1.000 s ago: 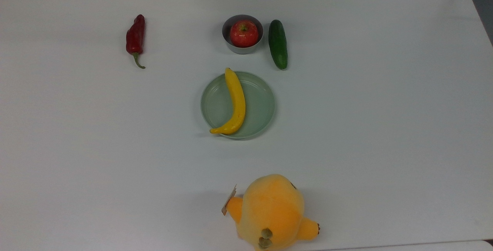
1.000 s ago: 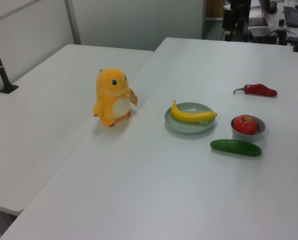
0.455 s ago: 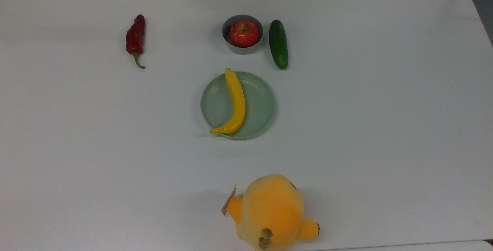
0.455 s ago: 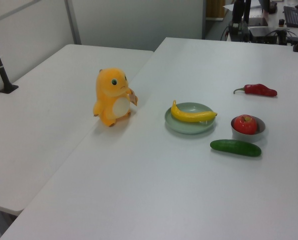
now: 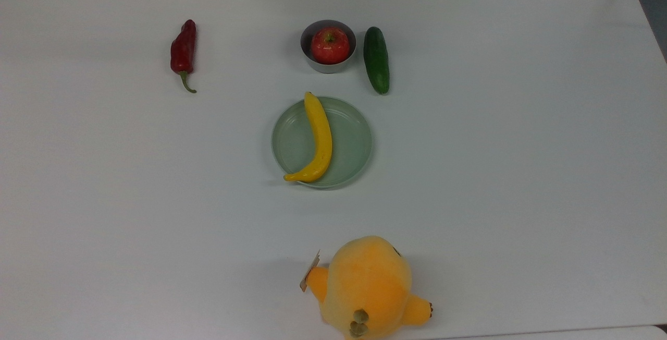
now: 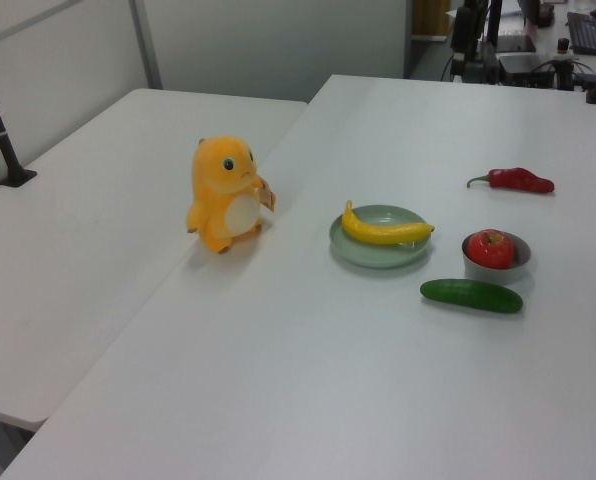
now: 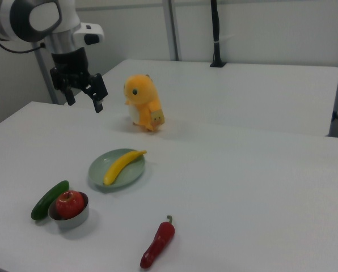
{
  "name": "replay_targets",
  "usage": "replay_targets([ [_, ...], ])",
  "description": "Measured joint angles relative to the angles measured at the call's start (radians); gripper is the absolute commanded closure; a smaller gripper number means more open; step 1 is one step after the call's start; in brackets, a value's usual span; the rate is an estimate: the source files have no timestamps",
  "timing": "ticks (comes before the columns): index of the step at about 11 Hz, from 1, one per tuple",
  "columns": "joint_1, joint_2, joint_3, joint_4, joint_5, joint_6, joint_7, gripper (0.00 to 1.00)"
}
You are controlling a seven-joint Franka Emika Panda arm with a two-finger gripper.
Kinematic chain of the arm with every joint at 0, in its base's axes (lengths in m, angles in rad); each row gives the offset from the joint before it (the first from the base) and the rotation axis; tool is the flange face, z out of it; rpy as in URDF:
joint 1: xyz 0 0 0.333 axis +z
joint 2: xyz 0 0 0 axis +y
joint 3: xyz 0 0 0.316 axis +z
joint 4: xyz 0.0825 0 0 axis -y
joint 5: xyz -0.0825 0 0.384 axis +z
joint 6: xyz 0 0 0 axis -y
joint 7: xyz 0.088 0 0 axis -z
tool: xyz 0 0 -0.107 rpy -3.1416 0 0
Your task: Put the cucumber on the left side of the bowl
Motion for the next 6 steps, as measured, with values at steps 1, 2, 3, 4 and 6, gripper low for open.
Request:
replay_targets([
  [1,0.001,0.001,0.024,-0.006,-0.029,0.000,0.035,0.00],
  [2,0.001,0.002,0.036,-0.011,-0.042,0.007,0.051,0.00],
  [3,0.001,0.002,0.038,-0.016,-0.047,0.017,0.053,0.00],
  [4,-0.001,0.002,0.037,-0.018,-0.048,0.023,0.053,0.00],
  [6,-0.003,0.002,0.036,-0.018,-0.048,0.028,0.054,0.00],
])
